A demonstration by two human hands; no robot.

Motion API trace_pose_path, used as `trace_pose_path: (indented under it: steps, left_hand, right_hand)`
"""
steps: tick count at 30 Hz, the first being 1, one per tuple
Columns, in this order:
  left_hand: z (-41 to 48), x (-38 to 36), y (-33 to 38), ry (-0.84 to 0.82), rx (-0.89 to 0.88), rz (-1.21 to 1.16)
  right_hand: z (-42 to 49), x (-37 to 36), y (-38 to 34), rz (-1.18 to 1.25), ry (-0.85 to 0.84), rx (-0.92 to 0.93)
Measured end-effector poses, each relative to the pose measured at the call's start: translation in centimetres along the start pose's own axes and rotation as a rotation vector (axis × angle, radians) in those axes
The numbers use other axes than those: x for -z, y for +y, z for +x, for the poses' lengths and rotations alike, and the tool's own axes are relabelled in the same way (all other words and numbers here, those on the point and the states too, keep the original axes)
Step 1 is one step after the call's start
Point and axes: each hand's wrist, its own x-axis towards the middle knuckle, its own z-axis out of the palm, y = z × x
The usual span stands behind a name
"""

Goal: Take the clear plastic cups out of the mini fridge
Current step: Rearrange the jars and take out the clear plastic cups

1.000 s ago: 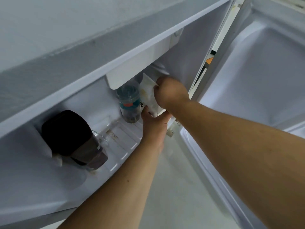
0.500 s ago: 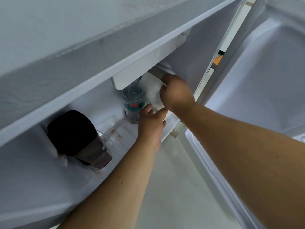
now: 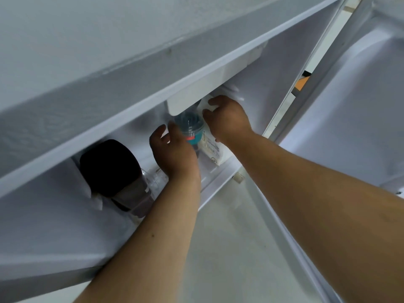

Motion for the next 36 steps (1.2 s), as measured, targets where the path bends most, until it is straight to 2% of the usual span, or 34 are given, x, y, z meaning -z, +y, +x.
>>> trace_pose_path:
  steps: [4, 9, 13, 20, 29, 36]
  left_hand:
    - [0.1, -0.6, 0.1, -0.025, 0.023, 0.012]
    - [0.1, 0.2, 0.1, -0.054, 0.035, -0.05]
    - [-1.1, 1.4, 0.2, -0.078, 0.02, -0.055]
    - [-3.7, 4.9, -2.1, -0.136, -0.039, 0.137]
    - [-4.7, 7.5, -6.0, -0.16, 0.057, 0.277]
    - [-4.1, 9.1, -8.4, -0.16, 0.13, 0.413]
  right_hand:
    - [0.2, -0.3, -0.2, 0.039, -0.09, -0.075]
    - [-0.1, -0.7, -0.1, 0.177, -0.052, -0.137]
    - [-1.9, -0.2, 0.1, 0.211, -0.007, -0.095]
    - [-5.4, -0.1, 2.9, 0.221, -0.001, -0.068]
    - [-8.3, -2.9, 7.5, 0.15, -0.052, -0.15]
    - [-8.7, -4.6, 10.2, 0.103, -0.164, -0.277]
